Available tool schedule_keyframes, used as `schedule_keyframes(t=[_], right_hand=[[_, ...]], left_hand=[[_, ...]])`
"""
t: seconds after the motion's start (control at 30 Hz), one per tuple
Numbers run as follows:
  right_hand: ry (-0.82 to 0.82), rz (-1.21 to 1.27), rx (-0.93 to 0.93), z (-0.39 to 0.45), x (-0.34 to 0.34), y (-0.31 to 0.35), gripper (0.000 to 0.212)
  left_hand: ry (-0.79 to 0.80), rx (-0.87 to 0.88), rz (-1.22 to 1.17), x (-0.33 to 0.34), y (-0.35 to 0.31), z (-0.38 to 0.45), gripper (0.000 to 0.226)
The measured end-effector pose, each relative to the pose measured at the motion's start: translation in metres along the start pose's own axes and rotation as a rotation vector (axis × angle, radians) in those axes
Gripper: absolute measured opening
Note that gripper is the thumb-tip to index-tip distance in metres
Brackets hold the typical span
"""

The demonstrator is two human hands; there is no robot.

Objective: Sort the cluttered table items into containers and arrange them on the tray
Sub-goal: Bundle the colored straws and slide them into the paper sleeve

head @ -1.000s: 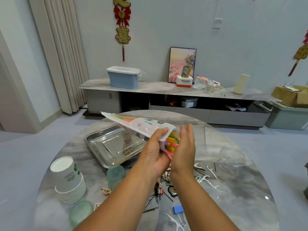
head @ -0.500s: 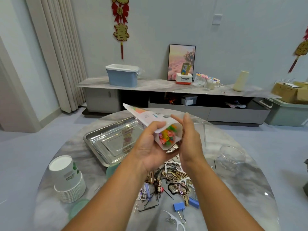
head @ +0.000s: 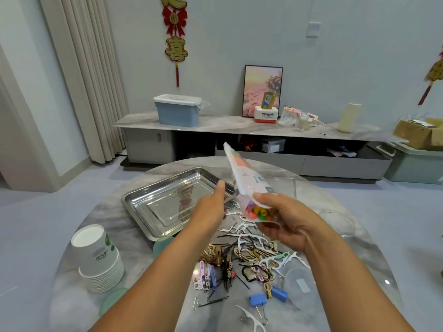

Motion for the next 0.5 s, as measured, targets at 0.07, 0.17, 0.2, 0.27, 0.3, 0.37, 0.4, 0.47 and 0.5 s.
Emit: schedule_keyframes(t=[0.07, 0.17, 0.2, 0.27, 0.3, 0.37, 0.4, 0.47, 0.5], right_hand=[[-0.017, 0.039, -0.032, -0.001, -0.007, 0.008, 0.061], [-0.054, 0.088, -0.055, 0.002, -0.016, 0.017, 0.065], [-0.064, 0.104, -0.056, 0.004, -0.018, 0.019, 0.065], [-0.072, 0.119, -0.047, 0.009, -0.019, 0.021, 0.063], [-0.071, 0.119, -0.038, 0.012, -0.018, 0.020, 0.062], [-0.060, 0.121, -0.020, 0.017, -0.016, 0.017, 0.060], [-0.053, 0.128, -0.013, 0.021, -0.014, 0.014, 0.060], [-0.044, 0.136, -0.008, 0.027, -0.012, 0.011, 0.059], [-0.045, 0.135, -0.008, 0.031, -0.012, 0.010, 0.059]], left_hand=[[-0.227, 0.078, 0.252, -0.026, 0.006, 0.013, 0.035], [-0.372, 0.105, 0.617, -0.050, 0.020, 0.027, 0.029], [-0.377, 0.116, 0.754, -0.052, 0.024, 0.034, 0.028], [-0.342, 0.131, 1.066, -0.050, 0.030, 0.048, 0.028], [-0.318, 0.131, 1.197, -0.048, 0.031, 0.055, 0.027], [-0.285, 0.119, 1.390, -0.045, 0.031, 0.066, 0.025], [-0.270, 0.111, 1.451, -0.043, 0.032, 0.073, 0.024], [-0.237, 0.103, 1.513, -0.037, 0.034, 0.087, 0.025], [-0.214, 0.107, 1.535, -0.033, 0.036, 0.092, 0.025]])
Point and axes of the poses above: each hand's wrist, its own z-axis towards the middle knuckle, its own x-axis out of the palm, y = z × x, the point moved 5 cm from there along z, towards the middle knuckle, and after that the axes turned 8 degrees about -x, right-handed, at the moved point
